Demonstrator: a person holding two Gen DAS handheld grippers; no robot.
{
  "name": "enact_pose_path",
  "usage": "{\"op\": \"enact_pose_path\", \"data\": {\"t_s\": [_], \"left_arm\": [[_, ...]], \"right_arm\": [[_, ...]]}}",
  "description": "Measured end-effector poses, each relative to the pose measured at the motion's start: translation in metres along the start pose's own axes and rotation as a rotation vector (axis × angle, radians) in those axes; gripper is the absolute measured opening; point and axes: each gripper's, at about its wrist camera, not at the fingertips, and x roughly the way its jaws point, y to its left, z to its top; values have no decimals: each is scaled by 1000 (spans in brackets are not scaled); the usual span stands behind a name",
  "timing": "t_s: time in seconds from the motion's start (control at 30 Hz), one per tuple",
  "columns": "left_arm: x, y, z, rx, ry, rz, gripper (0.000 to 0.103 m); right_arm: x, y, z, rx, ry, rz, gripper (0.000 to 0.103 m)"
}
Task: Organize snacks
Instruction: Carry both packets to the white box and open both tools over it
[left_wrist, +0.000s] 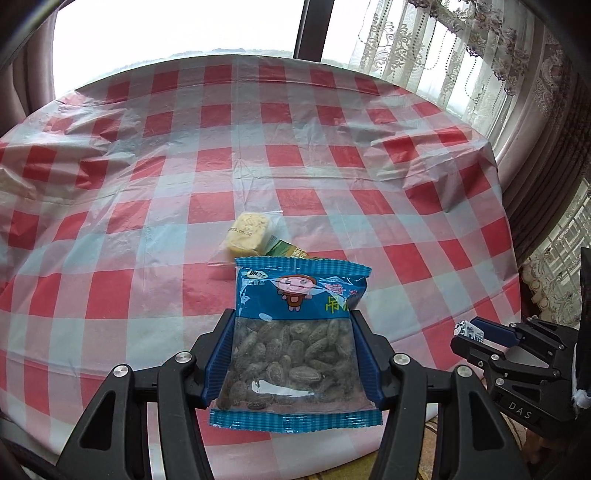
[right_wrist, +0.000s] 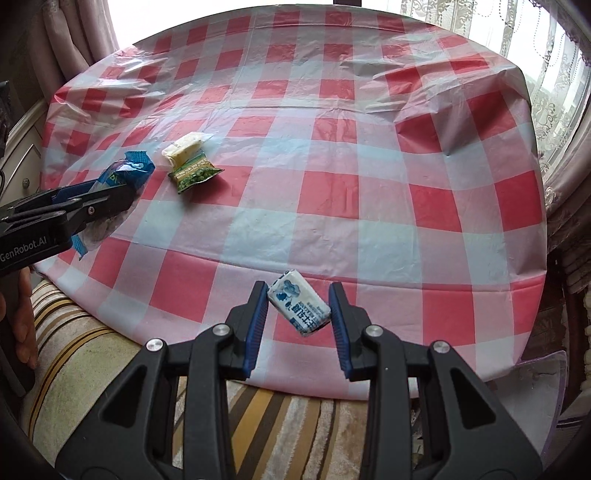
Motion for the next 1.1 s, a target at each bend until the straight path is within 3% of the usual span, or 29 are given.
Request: {"op": "enact_pose_path", "data": {"t_s": [0.53, 1.1], "left_arm": [[3, -122, -6, 225, 61, -148, 59], [10, -242, -37, 453, 182, -330, 59]], "right_arm": [[-32, -92, -55, 167, -4, -101, 37], [-69, -189, -108, 373, -24, -235, 37]]}}
